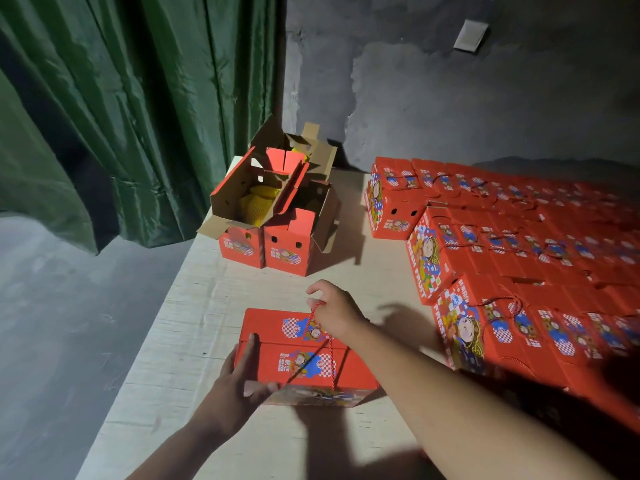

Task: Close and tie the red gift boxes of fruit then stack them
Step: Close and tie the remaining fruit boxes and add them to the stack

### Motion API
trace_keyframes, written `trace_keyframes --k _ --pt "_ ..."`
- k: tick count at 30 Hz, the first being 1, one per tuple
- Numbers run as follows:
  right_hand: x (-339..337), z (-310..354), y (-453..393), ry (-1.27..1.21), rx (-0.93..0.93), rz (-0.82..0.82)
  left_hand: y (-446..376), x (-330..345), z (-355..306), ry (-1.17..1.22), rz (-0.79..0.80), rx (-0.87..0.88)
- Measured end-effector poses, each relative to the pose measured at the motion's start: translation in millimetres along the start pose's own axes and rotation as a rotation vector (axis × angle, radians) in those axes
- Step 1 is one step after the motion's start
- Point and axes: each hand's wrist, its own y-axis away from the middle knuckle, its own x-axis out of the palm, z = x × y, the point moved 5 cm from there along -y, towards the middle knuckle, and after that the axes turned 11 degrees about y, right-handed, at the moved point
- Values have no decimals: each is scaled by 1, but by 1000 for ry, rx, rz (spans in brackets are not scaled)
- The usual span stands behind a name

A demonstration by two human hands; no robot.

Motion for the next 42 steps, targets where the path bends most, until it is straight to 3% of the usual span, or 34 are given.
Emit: trace_keyframes --k 7,10,13,22,38,42 --pt "-25 33 33 89 -66 291 1 0 -4 -17 -26 27" --pt "-31 51 51 132 -149 345 1 -2 -4 -52 -44 12" --pt "-28 57 63 153 -186 331 8 -5 -6 -65 -62 -21" --pt "-44 70 76 -121 -103 215 8 -3 -11 -90 -40 4" --pt "-47 72 74 -154 -72 188 2 0 -17 -61 -62 -8" --pt "-48 74 73 -216 -72 174 -5 -6 -14 -46 -130 -11"
